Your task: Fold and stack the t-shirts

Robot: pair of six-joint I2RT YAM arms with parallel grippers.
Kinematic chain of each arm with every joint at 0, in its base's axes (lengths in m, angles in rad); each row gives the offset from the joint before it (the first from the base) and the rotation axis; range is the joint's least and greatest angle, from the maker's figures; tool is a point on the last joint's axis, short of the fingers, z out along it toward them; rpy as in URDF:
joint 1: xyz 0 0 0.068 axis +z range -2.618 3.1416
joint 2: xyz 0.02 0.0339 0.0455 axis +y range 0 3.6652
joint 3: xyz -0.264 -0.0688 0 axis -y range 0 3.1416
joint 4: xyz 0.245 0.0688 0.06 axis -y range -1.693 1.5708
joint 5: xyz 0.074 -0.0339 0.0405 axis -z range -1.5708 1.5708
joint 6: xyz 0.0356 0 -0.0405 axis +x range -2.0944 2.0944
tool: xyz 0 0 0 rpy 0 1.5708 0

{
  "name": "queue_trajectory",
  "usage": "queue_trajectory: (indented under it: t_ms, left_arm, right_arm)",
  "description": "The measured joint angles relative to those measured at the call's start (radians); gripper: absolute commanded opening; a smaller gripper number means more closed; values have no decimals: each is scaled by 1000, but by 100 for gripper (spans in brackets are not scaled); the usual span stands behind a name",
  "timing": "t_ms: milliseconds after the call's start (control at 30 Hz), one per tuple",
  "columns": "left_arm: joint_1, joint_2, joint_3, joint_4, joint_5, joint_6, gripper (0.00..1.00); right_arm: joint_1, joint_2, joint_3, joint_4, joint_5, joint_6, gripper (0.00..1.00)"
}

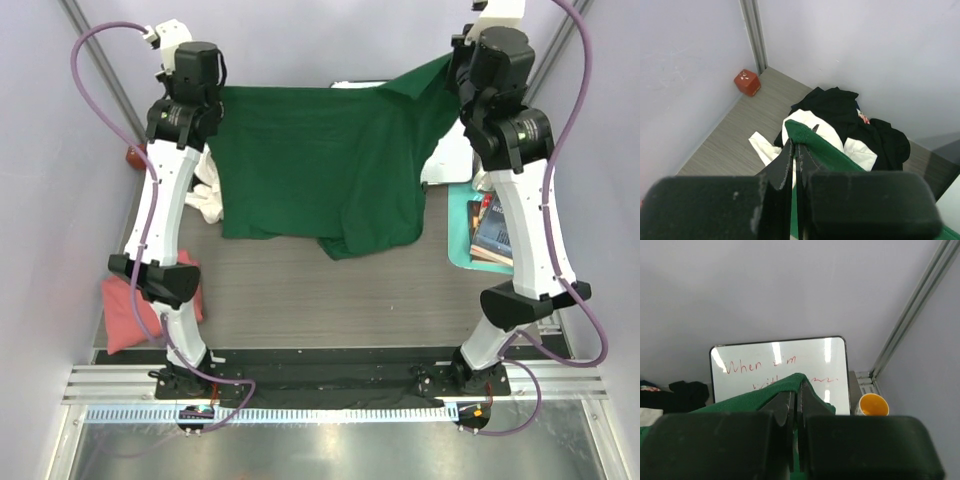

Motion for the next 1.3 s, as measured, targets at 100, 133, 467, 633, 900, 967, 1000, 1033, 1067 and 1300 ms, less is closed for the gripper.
queue_trajectory:
  t_ms: [100, 133, 467, 633, 900, 967, 1000, 1033, 1067, 1300]
  left_arm:
    - [0, -66, -50, 17, 0, 2, 0]
    - [0, -90, -56, 22, 0, 3, 0]
    - [-3, -492, -298, 112, 11, 27, 0]
    - [-3, -541, -383, 90, 41, 11, 0]
    - [-2, -398, -502, -6, 75, -30, 0]
    - [-2, -317, -417, -39, 66, -28, 0]
    - [-2, -280, -368, -42, 59, -27, 0]
    - [-1, -252, -331, -43, 54, -27, 0]
    - [-1, -220, -284, -46, 48, -27, 0]
    - [1, -36, -39, -33, 26, -16, 0]
  right_arm:
    - [1, -30, 3, 13, -28, 0, 1]
    - [1, -40, 3, 15, -35, 0, 1]
    - [3, -296, -113, 44, -114, 15, 1]
    - [5, -446, -277, 35, -166, 67, 1]
    - [4, -459, -473, -24, -134, 82, 1]
    - [3, -413, -472, -23, -113, 82, 1]
    - [2, -389, -471, -23, -103, 82, 1]
    - [1, -364, -469, -21, -95, 81, 1]
    - [1, -341, -464, -21, -87, 81, 1]
    - [-31, -153, -351, -6, -56, 77, 1]
